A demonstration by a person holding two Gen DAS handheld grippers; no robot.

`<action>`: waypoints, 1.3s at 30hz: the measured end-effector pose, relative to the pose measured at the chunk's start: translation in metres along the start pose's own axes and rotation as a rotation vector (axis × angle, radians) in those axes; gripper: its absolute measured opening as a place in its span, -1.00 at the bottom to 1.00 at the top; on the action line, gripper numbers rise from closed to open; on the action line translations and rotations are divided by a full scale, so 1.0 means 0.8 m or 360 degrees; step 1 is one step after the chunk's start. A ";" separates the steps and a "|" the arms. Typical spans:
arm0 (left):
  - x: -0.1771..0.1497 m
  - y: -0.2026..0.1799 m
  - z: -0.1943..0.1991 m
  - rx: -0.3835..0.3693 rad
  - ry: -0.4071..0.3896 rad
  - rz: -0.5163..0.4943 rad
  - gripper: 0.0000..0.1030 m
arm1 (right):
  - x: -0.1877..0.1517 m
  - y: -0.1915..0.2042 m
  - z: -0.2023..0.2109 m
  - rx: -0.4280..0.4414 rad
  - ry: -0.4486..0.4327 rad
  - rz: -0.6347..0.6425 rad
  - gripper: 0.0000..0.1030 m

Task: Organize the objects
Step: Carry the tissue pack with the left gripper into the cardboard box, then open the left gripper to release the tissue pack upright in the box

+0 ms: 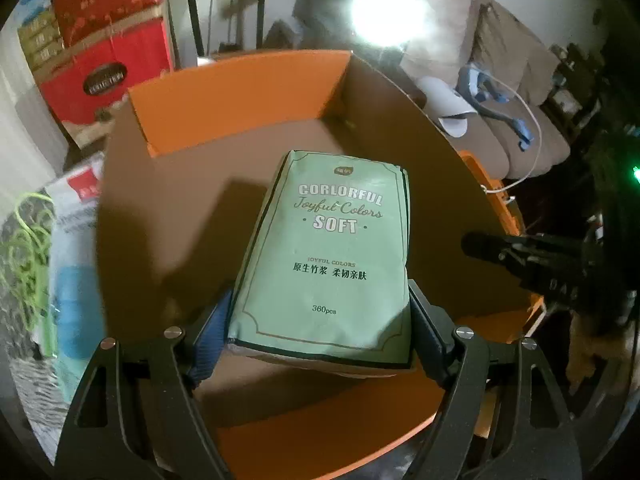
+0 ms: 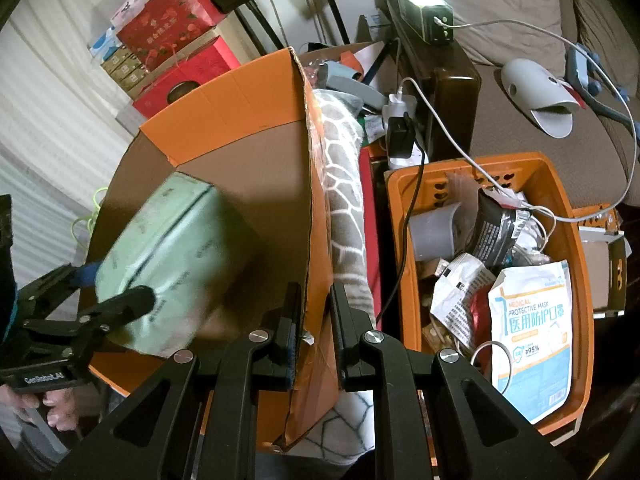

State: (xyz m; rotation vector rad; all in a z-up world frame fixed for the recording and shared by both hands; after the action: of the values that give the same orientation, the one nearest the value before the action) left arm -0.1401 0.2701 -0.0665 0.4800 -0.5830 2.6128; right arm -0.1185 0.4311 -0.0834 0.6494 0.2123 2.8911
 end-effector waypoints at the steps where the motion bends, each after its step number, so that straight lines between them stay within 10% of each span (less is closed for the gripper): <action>1: 0.001 -0.001 -0.005 -0.0014 0.0018 0.0029 0.51 | 0.000 0.000 0.000 0.0001 0.0000 -0.0001 -0.74; 17: 0.009 0.017 -0.040 -0.0271 0.0094 0.0612 0.53 | 0.000 0.000 0.000 0.0001 0.0001 -0.0003 -0.74; 39: 0.013 0.019 -0.008 -0.0572 0.0118 0.0673 0.61 | -0.002 -0.002 0.000 -0.0010 0.0002 0.0000 -0.75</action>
State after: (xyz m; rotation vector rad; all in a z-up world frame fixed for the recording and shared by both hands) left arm -0.1577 0.2637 -0.0722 0.1552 -1.2121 2.7993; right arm -0.1170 0.4325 -0.0844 0.6464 0.2035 2.8913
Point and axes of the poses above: each gripper's, at about its wrist camera, not at the fingertips, and z roughly against the way its jaws point, y to its left, x to its top, the point moved 1 cm from there along -z, roughly the way its jaws point, and after that the axes turned 9 degrees about -x, right-handed, at the moved point
